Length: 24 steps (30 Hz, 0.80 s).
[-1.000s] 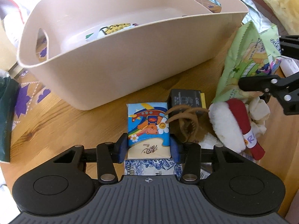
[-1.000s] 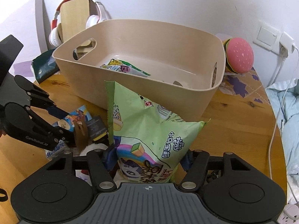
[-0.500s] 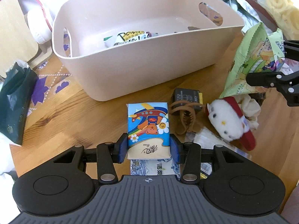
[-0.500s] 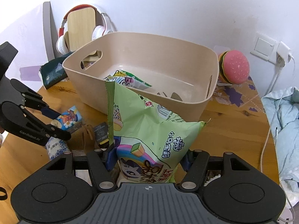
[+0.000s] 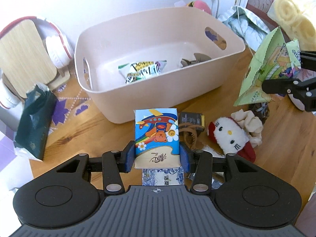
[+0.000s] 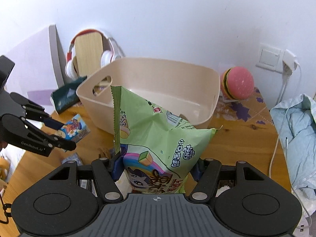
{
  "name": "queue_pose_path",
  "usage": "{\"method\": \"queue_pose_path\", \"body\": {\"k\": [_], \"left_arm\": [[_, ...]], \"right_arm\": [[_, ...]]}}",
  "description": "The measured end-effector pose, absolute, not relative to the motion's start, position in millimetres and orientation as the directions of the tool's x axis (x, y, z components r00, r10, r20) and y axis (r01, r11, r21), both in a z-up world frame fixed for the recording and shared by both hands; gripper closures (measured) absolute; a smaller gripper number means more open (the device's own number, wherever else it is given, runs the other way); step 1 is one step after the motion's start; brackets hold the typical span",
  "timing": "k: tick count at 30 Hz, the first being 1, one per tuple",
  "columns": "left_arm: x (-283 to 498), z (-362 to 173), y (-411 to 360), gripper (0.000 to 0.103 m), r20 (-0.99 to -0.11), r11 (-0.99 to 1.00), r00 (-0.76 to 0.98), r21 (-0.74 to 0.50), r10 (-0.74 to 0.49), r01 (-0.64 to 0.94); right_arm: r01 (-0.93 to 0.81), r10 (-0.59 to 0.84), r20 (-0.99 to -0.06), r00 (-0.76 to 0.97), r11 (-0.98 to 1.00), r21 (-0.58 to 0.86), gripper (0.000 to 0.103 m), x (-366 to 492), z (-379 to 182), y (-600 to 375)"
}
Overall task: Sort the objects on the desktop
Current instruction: 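Lift the tissue pack and candy bag over the basket with both tools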
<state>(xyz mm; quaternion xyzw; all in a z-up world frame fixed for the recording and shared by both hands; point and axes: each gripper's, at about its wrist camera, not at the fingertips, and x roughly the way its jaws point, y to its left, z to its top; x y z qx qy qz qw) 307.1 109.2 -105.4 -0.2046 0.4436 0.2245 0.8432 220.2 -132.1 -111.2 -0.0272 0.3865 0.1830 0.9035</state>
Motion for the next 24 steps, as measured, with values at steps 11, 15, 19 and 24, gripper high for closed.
{"method": "queue_pose_path", "body": {"k": [11, 15, 19, 24], "left_arm": [[313.3, -49.2, 119.3, 0.056, -0.753, 0.804, 0.593, -0.148, 0.286, -0.576], [324.0, -31.1, 129.0, 0.056, -0.728, 0.802, 0.604, -0.127, 0.325, -0.584], [332.8, -22.5, 139.8, 0.056, -0.711, 0.8, 0.609, -0.109, 0.352, -0.59], [344.0, -20.9, 160.4, 0.056, -0.7, 0.775, 0.605, -0.117, 0.378, -0.621]], "right_arm": [[-0.344, 0.315, -0.651, 0.69, 0.935, 0.087, 0.042, 228.8, -81.3, -143.0], [-0.33, 0.299, -0.627, 0.72, 0.941, 0.07, 0.042, 239.2, -70.9, -145.8], [-0.312, 0.278, -0.617, 0.736, 0.949, 0.056, 0.041, 254.5, -62.2, -147.6], [-0.291, 0.259, -0.608, 0.751, 0.955, 0.047, 0.041, 275.4, -55.5, -150.4]]}}
